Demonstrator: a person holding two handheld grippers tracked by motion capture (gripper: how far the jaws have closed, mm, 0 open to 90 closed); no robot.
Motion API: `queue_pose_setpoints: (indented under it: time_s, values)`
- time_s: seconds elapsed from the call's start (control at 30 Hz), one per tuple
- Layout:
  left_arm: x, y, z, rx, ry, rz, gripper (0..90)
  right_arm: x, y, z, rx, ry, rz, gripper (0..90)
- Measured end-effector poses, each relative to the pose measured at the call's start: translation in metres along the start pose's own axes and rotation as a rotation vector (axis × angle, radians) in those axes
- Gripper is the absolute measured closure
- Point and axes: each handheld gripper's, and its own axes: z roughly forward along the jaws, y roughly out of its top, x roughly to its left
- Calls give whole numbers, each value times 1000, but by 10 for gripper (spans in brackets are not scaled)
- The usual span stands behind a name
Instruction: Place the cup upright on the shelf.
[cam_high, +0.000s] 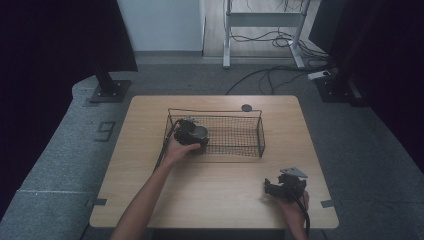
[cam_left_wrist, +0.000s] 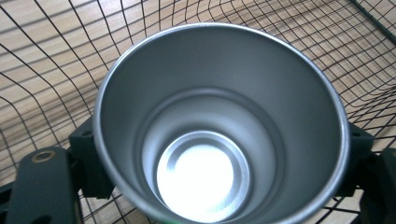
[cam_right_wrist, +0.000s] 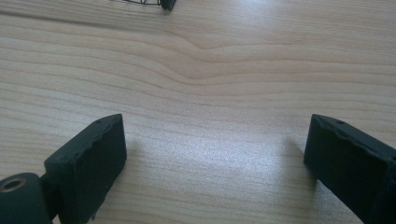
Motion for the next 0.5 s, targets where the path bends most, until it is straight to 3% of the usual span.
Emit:
queue_pose_setpoints:
  time_s: [0.5]
  values:
    - [0, -1, -3, -7, -3, -2, 140, 0, 0, 0, 0, 0, 0, 56]
